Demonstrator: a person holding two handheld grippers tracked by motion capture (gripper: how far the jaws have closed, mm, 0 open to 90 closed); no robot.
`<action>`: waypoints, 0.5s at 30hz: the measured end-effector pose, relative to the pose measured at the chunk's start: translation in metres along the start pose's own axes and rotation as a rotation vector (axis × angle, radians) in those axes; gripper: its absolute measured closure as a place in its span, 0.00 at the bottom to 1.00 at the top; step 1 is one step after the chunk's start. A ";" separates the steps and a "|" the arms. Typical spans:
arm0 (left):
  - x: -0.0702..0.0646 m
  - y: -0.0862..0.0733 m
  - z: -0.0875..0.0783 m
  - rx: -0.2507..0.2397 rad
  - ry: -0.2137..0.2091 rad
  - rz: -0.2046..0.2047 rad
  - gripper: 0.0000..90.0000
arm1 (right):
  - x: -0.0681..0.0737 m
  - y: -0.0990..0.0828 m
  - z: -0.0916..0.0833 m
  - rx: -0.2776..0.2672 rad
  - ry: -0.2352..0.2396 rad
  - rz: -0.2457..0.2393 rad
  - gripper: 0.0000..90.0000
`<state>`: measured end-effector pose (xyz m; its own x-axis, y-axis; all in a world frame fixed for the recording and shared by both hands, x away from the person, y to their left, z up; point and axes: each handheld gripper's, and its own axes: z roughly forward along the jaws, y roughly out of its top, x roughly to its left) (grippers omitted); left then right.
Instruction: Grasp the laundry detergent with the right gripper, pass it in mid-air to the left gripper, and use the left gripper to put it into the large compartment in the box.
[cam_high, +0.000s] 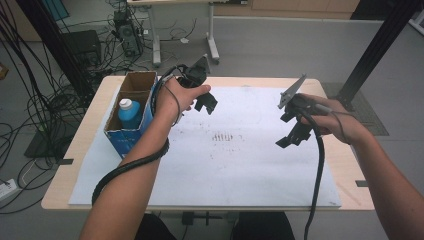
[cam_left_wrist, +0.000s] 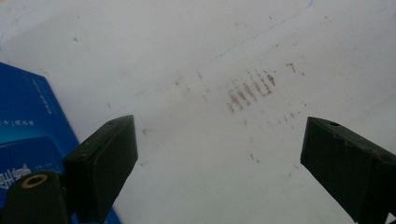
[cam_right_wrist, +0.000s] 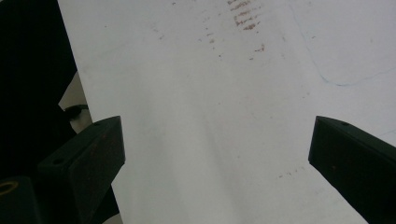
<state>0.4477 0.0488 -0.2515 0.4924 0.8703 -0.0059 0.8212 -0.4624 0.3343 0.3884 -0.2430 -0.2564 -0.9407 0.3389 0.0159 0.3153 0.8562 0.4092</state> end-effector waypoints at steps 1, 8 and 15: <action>0.000 0.000 0.002 0.003 -0.003 0.001 0.13 | -0.001 0.001 -0.003 0.002 -0.003 0.004 0.03; -0.007 0.001 0.022 -0.014 -0.009 0.027 0.13 | -0.006 0.009 -0.024 -0.010 -0.018 0.037 0.03; -0.013 0.002 0.040 -0.020 -0.016 0.028 0.14 | -0.009 0.019 -0.041 -0.027 -0.046 0.050 0.03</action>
<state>0.4546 0.0297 -0.2886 0.5198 0.8542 -0.0109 0.8012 -0.4830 0.3532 0.3973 -0.2459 -0.2113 -0.9171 0.3986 -0.0047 0.3574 0.8274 0.4333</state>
